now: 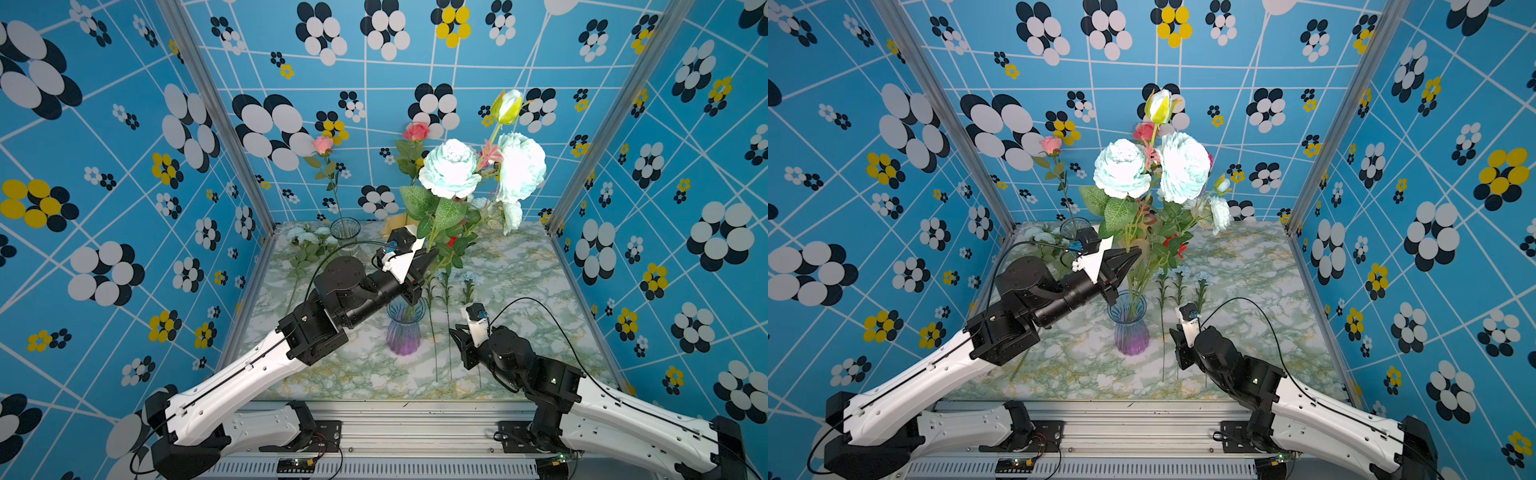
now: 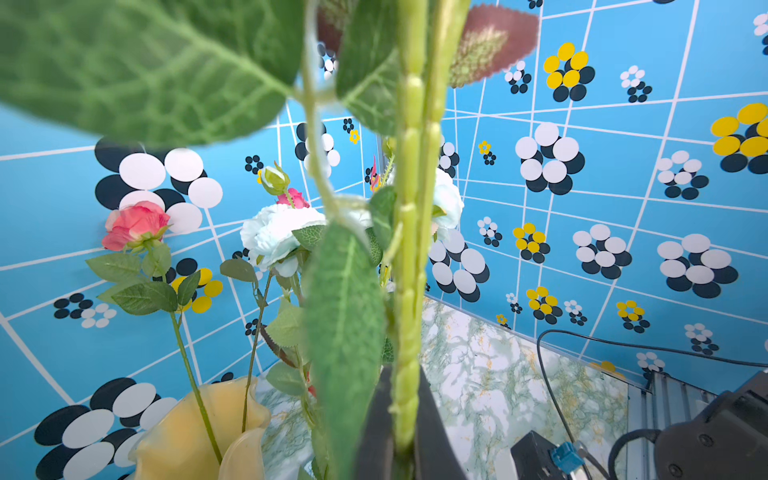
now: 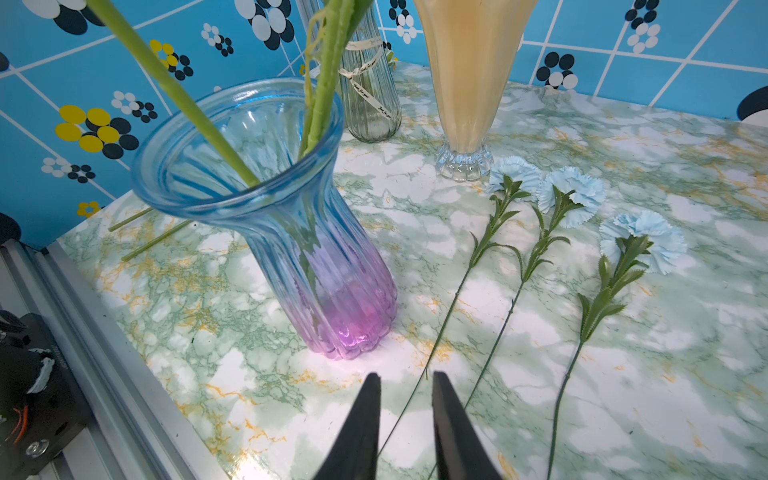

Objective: Pick out blue flowers from the vase
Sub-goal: Pick up the flower from the vase.

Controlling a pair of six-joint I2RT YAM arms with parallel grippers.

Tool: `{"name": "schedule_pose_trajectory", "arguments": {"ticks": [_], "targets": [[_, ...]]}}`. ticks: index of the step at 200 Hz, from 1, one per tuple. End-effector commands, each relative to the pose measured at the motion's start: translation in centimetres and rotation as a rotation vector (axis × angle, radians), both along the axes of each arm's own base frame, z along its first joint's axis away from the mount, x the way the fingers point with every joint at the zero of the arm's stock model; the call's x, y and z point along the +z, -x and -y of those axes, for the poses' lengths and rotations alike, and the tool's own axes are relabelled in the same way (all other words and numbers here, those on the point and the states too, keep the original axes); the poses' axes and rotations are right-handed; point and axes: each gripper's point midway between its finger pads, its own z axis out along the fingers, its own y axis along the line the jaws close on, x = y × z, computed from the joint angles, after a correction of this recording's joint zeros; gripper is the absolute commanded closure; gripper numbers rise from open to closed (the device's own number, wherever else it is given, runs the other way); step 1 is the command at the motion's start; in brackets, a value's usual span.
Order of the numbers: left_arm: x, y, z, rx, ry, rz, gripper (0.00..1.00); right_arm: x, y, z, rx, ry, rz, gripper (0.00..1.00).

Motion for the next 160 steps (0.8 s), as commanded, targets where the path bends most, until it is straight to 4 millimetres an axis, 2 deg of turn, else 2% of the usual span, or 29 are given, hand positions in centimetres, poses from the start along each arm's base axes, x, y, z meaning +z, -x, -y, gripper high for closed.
{"name": "schedule_pose_trajectory", "arguments": {"ticks": [1, 54, 82, 122, 160], "targets": [[3.1, 1.1, -0.5, -0.043, 0.011, 0.04, 1.0, 1.7, -0.5, 0.1, -0.021, -0.037, 0.033, 0.75], [7.5, 1.4, -1.3, -0.026, -0.009, 0.059, 1.0, 1.6, -0.5, 0.1, -0.022, -0.033, 0.029, 0.73], [8.7, 1.2, -1.2, -0.03, -0.003, 0.04, 1.0, 1.7, -0.5, 0.1, -0.025, -0.034, 0.029, 0.71], [7.7, 1.4, 0.4, -0.106, 0.012, -0.028, 1.0, 2.4, -0.7, 1.4, -0.065, -0.059, 0.041, 0.61], [4.4, 0.6, 2.4, -0.186, 0.027, -0.144, 1.0, 5.5, -0.6, 4.5, -0.135, -0.033, 0.097, 0.37]]}}
